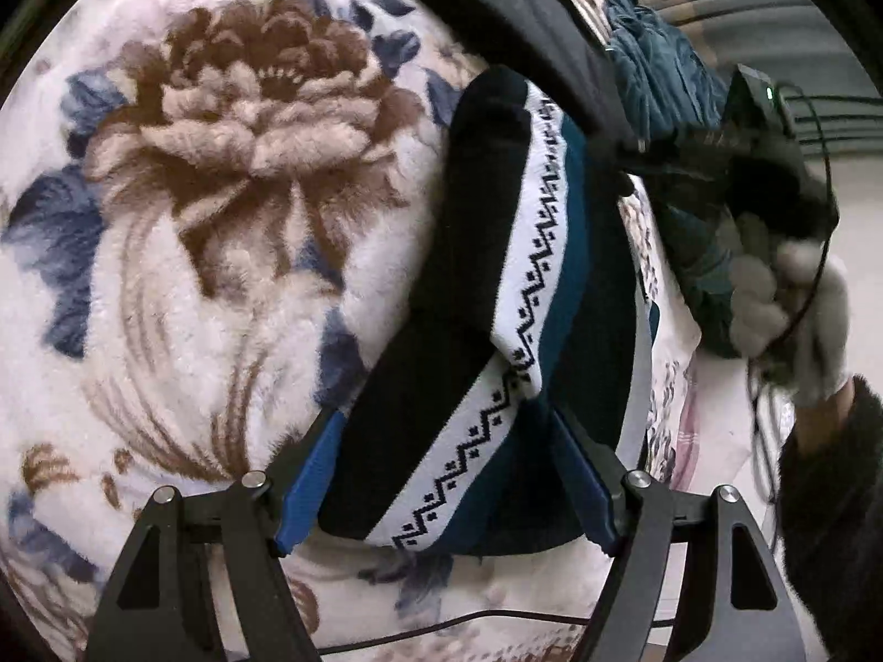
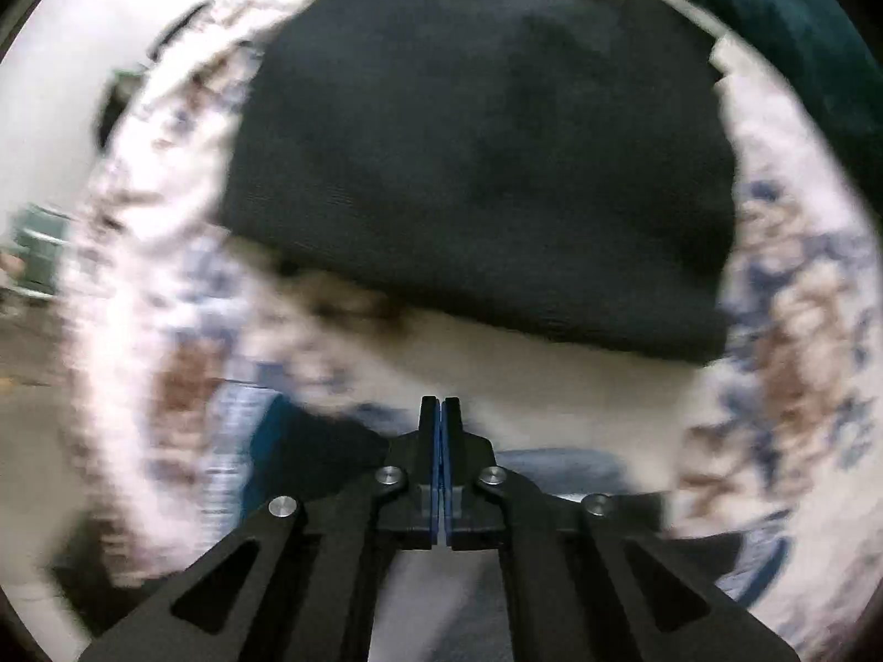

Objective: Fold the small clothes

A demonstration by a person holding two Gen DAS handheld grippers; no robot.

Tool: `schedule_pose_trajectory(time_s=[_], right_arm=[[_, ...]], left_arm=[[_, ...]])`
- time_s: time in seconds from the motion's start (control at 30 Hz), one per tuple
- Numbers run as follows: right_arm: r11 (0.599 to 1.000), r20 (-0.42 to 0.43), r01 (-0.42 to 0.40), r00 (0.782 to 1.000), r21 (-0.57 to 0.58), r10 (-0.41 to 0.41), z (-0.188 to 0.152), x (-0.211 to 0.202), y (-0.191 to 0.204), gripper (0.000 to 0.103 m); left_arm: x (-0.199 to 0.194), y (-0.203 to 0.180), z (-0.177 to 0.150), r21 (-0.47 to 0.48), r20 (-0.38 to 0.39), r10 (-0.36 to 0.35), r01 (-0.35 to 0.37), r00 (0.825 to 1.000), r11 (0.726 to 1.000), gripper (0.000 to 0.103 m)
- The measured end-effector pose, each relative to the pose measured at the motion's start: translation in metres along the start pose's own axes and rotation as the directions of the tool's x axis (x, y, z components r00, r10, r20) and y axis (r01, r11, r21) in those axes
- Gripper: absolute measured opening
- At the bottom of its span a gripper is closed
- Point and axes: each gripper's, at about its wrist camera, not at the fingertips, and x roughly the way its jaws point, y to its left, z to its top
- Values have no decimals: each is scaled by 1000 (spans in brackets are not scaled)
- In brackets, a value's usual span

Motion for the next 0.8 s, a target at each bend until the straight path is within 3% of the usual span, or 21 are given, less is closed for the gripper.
schedule_pose_trajectory(time_s=[0.07,0.17,0.27,0.3,0.33,0.37,0.43,0.63,0.77,0.8], right_arm=[[999,-8,-36,999,-16,36,8,1,13,55],[994,-105,-92,991,-60,85,18,27,38,57],[990,-209,-25,978,-140,-5,20,63,60,56],[987,-223,-6,974,-163,-31,20,69,66,40],[982,-220,3,975,-190,-45,20,74,72,29],[973,-203,32,976,-231,-80,20,78,79,2],[964,-154,87,980,-250,-129,22,76,84,0],[967,-21,170,984,-188,-177,37,57,81,0],[977,1,127,992,-172,-128,45,46,80,0],[985,-35,48,998,-165,-55,45,46,81,0]], left_arm=[[1,-3,0,27,10,2,-3,1000,1000,73],[1,-4,-2,47,20,9,-10,1000,999,64],[-3,-5,-10,60,33,-4,2,999,998,42],[-5,-4,-12,65,42,0,-2,999,998,31],[-8,-4,-16,72,50,3,-7,999,997,28],[-9,-4,-19,79,58,3,-8,998,997,25],[-12,-4,-26,75,74,10,-16,997,997,18],[-14,10,-45,14,78,6,-7,997,1000,16],[-19,12,-51,17,73,21,-22,997,1000,16],[-20,12,-51,17,72,20,-22,997,1000,16]])
